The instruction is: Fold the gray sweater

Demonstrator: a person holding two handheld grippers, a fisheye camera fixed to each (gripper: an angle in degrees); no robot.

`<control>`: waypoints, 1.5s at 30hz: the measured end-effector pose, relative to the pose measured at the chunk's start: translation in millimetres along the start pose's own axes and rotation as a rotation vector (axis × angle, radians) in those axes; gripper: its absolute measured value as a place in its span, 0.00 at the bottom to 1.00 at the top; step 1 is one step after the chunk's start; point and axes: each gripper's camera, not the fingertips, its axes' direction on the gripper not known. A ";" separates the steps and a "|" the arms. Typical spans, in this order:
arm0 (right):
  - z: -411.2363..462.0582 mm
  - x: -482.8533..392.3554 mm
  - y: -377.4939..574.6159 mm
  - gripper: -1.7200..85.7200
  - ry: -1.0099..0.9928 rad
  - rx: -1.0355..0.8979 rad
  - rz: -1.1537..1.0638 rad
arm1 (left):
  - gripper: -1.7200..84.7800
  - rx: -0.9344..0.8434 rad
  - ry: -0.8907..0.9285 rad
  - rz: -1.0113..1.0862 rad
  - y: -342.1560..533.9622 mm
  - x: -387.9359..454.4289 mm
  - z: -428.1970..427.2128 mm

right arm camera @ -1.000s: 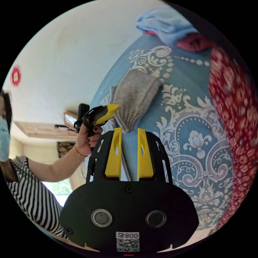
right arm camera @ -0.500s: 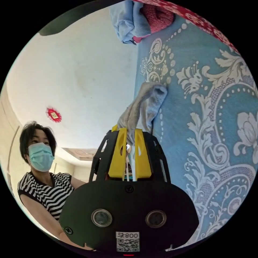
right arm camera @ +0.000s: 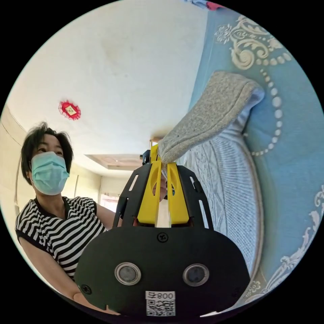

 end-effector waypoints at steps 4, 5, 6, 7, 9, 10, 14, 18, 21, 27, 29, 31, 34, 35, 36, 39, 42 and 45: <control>56.4 1.6 -5.7 0.05 -0.019 -0.120 -0.013 | 0.04 0.044 -0.070 -0.025 23.3 10.7 -53.6; 72.5 3.1 -6.5 0.05 -0.032 -0.151 -0.009 | 0.04 0.055 -0.089 -0.028 30.0 13.7 -67.6; 80.4 3.9 -6.8 0.05 -0.035 -0.165 -0.008 | 0.04 0.059 -0.098 -0.030 33.2 15.0 -74.1; 95.7 5.3 -7.5 0.05 -0.033 -0.192 -0.008 | 0.04 0.066 -0.117 -0.034 39.4 17.3 -86.5; 117.2 7.9 -8.6 0.05 -0.018 -0.223 -0.007 | 0.04 0.069 -0.156 -0.038 48.3 19.6 -103.3; 130.8 10.3 -9.7 0.05 -0.015 -0.241 -0.005 | 0.04 0.075 -0.180 -0.049 54.1 19.7 -113.6; 178.6 19.7 -12.2 0.05 0.029 -0.313 0.003 | 0.04 0.084 -0.243 -0.078 72.7 16.5 -143.9; 214.3 27.5 -14.5 0.04 0.085 -0.361 0.009 | 0.04 0.088 -0.291 -0.111 88.2 9.2 -162.4; 238.4 31.5 -19.3 0.04 0.149 -0.382 -0.004 | 0.04 0.093 -0.320 -0.139 99.0 1.6 -172.5; 285.2 35.7 -27.5 0.05 0.317 -0.449 -0.049 | 0.04 0.065 -0.483 -0.147 112.2 -5.1 -179.0; 305.3 36.7 -27.9 0.05 0.346 -0.486 -0.056 | 0.05 0.061 -0.571 -0.156 118.2 -6.1 -180.6; 320.5 37.2 -26.3 0.05 0.363 -0.521 -0.054 | 0.05 0.064 -0.617 -0.168 124.0 -6.4 -182.7; 338.7 38.8 -23.1 0.05 0.360 -0.550 -0.021 | 0.05 0.104 -0.649 -0.172 136.4 -1.6 -188.8; 343.5 38.8 -22.2 0.05 0.347 -0.546 -0.006 | 0.05 0.125 -0.669 -0.164 142.0 3.0 -191.2; 345.7 38.5 -21.7 0.04 0.342 -0.542 0.003 | 0.05 0.133 -0.680 -0.156 144.7 5.8 -192.0; 358.4 34.8 -20.4 0.04 0.316 -0.525 0.031 | 0.05 0.156 -0.694 -0.101 157.9 20.4 -191.2; 376.8 30.5 -18.1 0.04 0.285 -0.549 0.048 | 0.05 0.109 -0.706 -0.060 168.3 27.2 -180.4; 396.5 24.7 -12.9 0.03 0.249 -0.589 0.051 | 0.04 0.030 -0.780 -0.065 176.3 23.5 -166.3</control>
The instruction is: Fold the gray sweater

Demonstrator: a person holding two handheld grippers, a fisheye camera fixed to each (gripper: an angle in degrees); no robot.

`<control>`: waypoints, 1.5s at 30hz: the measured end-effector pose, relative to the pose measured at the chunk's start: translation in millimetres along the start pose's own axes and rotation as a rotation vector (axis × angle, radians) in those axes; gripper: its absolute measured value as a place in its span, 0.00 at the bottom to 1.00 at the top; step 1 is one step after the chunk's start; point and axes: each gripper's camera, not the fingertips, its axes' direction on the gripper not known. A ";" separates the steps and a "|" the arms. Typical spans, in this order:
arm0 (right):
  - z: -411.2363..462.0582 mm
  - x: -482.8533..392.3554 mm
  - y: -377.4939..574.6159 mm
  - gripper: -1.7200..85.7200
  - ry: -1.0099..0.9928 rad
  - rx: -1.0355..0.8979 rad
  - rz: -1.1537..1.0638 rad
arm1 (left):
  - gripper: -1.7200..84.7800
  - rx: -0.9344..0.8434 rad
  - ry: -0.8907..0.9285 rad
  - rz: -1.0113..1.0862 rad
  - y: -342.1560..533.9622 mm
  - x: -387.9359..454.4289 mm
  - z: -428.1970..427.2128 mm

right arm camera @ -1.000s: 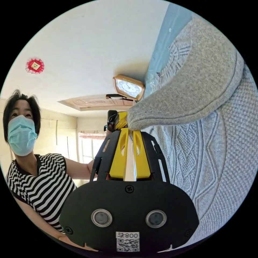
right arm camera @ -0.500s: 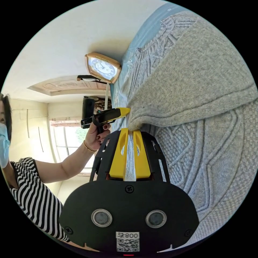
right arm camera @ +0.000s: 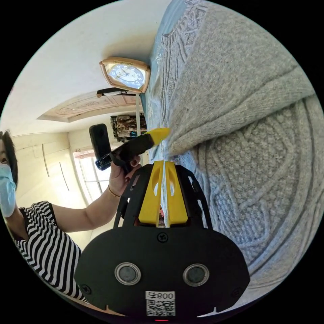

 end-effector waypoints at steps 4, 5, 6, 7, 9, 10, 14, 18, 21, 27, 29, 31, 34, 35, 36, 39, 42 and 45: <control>4.2 -27.9 1.8 0.02 0.053 -0.061 -0.062 | 0.03 -0.051 -0.120 0.036 12.6 5.9 7.0; -6.8 -39.2 1.6 0.02 0.084 -0.032 -0.094 | 0.03 -0.026 -0.143 0.035 17.1 8.8 2.1; -14.0 -45.6 0.5 0.02 0.111 -0.014 -0.115 | 0.03 0.003 -0.154 0.042 19.9 11.2 -1.6; -31.2 -58.7 -3.0 0.02 0.206 0.037 -0.150 | 0.03 0.053 -0.162 0.059 25.1 16.5 -8.2; -58.7 -76.8 -12.5 0.02 0.369 0.121 -0.193 | 0.02 0.065 -0.158 0.081 30.1 22.5 -10.0; -74.7 -86.8 -21.7 0.02 0.476 0.159 -0.213 | 0.02 0.039 -0.175 0.090 32.6 24.2 -5.7; -106.1 -105.2 -58.8 0.02 0.748 0.235 -0.197 | 0.02 -0.024 -0.266 0.099 48.3 16.5 10.3; -98.8 -102.5 -87.4 0.02 0.887 0.179 -0.118 | 0.02 -0.003 -0.239 0.062 64.1 6.9 7.7; -87.7 -112.0 -93.7 0.02 0.843 0.174 -0.114 | 0.02 0.006 -0.258 0.067 76.5 2.6 6.7; -67.9 -158.9 -57.3 0.02 0.850 0.269 -0.190 | 0.02 0.126 -0.289 0.152 98.3 15.1 -16.4; -55.9 -158.0 -43.4 0.02 0.838 0.258 -0.158 | 0.02 0.204 -0.190 0.200 94.8 22.2 -21.1; -42.7 -150.7 -40.0 0.02 0.835 0.216 -0.116 | 0.02 0.234 -0.121 0.241 83.5 27.1 -15.3; -28.6 -155.8 -35.0 0.02 0.791 0.257 -0.117 | 0.02 0.198 -0.061 0.331 52.2 37.1 10.2; -20.8 -160.8 -34.4 0.02 0.806 0.262 -0.122 | 0.02 0.169 -0.041 0.360 38.1 40.5 22.7; -16.3 -163.3 -34.0 0.02 0.817 0.264 -0.126 | 0.02 0.164 -0.038 0.372 32.1 42.0 28.2; 8.0 -176.1 -32.5 0.02 0.872 0.263 -0.158 | 0.02 0.113 -0.129 0.410 8.3 44.9 53.8; 35.6 -188.8 -29.6 0.02 0.942 0.266 -0.217 | 0.02 0.070 -0.183 0.441 7.9 31.8 68.2; 70.1 -203.1 -21.8 0.02 1.084 0.312 -0.298 | 0.02 0.086 -0.172 0.413 27.9 11.7 63.6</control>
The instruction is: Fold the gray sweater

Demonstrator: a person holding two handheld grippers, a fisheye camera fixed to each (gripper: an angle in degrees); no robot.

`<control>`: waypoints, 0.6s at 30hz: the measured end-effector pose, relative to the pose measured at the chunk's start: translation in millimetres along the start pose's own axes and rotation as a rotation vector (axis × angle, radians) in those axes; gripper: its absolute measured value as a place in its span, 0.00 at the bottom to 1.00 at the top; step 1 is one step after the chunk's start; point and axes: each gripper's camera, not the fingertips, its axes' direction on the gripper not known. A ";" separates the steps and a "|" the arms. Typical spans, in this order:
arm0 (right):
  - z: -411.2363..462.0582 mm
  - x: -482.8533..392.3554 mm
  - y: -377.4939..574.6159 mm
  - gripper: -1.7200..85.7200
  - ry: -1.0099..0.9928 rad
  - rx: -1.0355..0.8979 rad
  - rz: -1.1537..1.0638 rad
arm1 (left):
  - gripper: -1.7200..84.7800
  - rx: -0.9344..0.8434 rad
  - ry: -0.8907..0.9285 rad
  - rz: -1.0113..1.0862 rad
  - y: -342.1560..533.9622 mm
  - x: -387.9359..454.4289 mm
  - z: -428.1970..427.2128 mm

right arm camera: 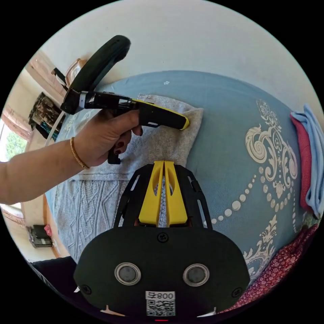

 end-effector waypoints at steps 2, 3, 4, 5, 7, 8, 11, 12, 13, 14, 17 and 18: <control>1.9 -30.5 2.2 0.02 0.126 0.022 -0.075 | 0.02 -0.003 -0.014 0.004 20.5 -7.5 -6.5; 2.1 -36.1 1.8 0.02 0.144 0.020 -0.081 | 0.02 -0.005 -0.011 -0.003 25.8 -10.2 -9.4; 2.0 -43.9 -0.3 0.02 0.153 0.007 -0.070 | 0.02 0.012 -0.002 -0.023 39.7 -16.3 -19.0; 0.8 -47.9 -3.2 0.02 0.132 -0.007 -0.043 | 0.02 0.067 0.018 -0.054 59.2 -23.9 -33.9; -2.2 -50.6 -8.8 0.02 0.079 -0.035 -0.009 | 0.03 0.163 0.077 -0.122 99.4 -39.6 -59.4; -5.5 -52.0 -12.6 0.02 0.040 -0.043 0.015 | 0.03 0.210 0.103 -0.180 132.3 -52.6 -75.1; -17.5 -63.0 -18.9 0.02 -0.001 -0.010 0.036 | 0.03 0.265 0.098 -0.395 231.4 -91.7 -109.0; -19.4 -66.6 -20.3 0.03 0.001 -0.006 0.037 | 0.04 0.264 0.084 -0.441 252.4 -99.5 -115.2; -22.1 -75.2 -23.9 0.03 -0.008 -0.001 0.037 | 0.04 0.251 0.044 -0.538 294.6 -114.3 -128.1; -22.8 -86.1 -28.5 0.03 -0.044 -0.001 0.027 | 0.04 0.245 -0.005 -0.648 337.5 -127.9 -142.2; -15.6 -129.1 -45.1 0.04 -0.186 -0.012 -0.038 | 0.05 0.277 -0.080 -0.926 441.7 -157.9 -178.0; -12.0 -141.1 -49.3 0.05 -0.217 -0.020 -0.059 | 0.06 0.291 -0.092 -0.986 462.6 -163.6 -185.1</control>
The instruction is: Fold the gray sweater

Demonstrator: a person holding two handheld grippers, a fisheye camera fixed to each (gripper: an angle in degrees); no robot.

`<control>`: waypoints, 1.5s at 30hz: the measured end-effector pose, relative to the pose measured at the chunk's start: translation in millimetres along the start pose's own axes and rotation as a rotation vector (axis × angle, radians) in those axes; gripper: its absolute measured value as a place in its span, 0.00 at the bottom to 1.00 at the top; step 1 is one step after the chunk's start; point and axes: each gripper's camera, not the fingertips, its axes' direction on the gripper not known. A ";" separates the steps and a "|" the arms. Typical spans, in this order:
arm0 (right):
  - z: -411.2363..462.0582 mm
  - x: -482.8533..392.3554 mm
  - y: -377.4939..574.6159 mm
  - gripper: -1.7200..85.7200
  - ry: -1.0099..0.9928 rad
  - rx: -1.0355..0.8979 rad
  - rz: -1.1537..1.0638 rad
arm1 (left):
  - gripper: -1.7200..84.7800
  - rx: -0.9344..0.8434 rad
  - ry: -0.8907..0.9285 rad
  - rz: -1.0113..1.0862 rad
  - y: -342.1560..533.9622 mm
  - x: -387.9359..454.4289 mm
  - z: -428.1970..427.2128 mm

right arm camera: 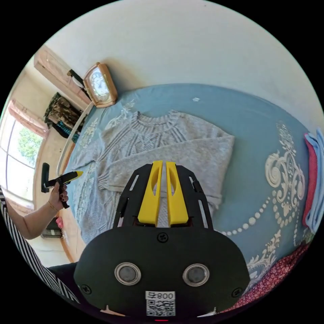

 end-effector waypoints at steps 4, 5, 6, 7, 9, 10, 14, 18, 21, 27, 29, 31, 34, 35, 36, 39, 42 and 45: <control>58.9 -103.3 -34.9 0.08 -0.206 -0.116 -0.226 | 0.08 0.190 0.001 -0.352 26.6 -118.9 -55.8; 77.3 -138.7 -42.9 0.08 -0.257 -0.149 -0.304 | 0.09 0.251 0.038 -0.420 32.8 -146.7 -66.4; 86.3 -156.7 -46.5 0.08 -0.277 -0.164 -0.344 | 0.09 0.273 0.052 -0.443 35.1 -159.3 -70.6; 103.5 -192.7 -53.7 0.08 -0.312 -0.193 -0.425 | 0.10 0.300 0.065 -0.489 39.0 -182.9 -77.1; 125.9 -243.7 -64.3 0.08 -0.339 -0.215 -0.540 | 0.11 0.339 0.086 -0.521 42.9 -212.0 -83.7; 140.8 -275.6 -71.8 0.08 -0.348 -0.227 -0.609 | 0.11 0.351 0.103 -0.534 44.1 -229.3 -85.6; 193.1 -374.0 -95.8 0.09 -0.310 -0.300 -0.830 | 0.12 0.387 0.174 -0.550 45.8 -274.7 -85.1; 230.1 -437.9 -106.2 0.10 -0.238 -0.387 -0.964 | 0.11 0.374 0.218 -0.524 45.8 -295.5 -79.2; 247.5 -474.8 -106.2 0.11 -0.186 -0.392 -1.034 | 0.10 0.387 0.219 -0.524 51.5 -306.0 -77.6; 276.5 -510.5 -86.5 0.09 -0.073 -0.480 -1.162 | 0.06 0.408 0.261 -0.550 66.5 -322.1 -75.2; 272.5 -510.5 -82.5 0.06 -0.081 -0.481 -1.203 | 0.06 0.403 0.280 -0.538 69.1 -321.9 -74.6; 267.7 -506.9 -84.7 0.05 -0.093 -0.494 -1.205 | 0.05 0.417 0.298 -0.519 71.5 -316.6 -75.9; 245.3 -492.7 -96.0 0.03 -0.187 -0.495 -1.188 | 0.05 0.458 0.288 -0.411 73.8 -292.6 -85.9; 229.6 -482.7 -103.1 0.03 -0.233 -0.463 -1.171 | 0.05 0.468 0.286 -0.354 73.9 -278.7 -90.0; 220.8 -476.7 -107.2 0.03 -0.261 -0.450 -1.160 | 0.05 0.475 0.291 -0.323 74.1 -271.3 -92.0; 170.2 -435.5 -127.6 0.03 -0.369 -0.369 -1.102 | 0.05 0.502 0.336 -0.172 73.7 -229.3 -99.5; 113.4 -377.2 -142.5 0.03 -0.430 -0.293 -1.032 | 0.05 0.503 0.394 -0.015 71.8 -176.9 -100.1; 57.2 -307.1 -144.6 0.03 -0.483 -0.228 -0.927 | 0.05 0.467 0.475 0.128 70.7 -116.8 -88.6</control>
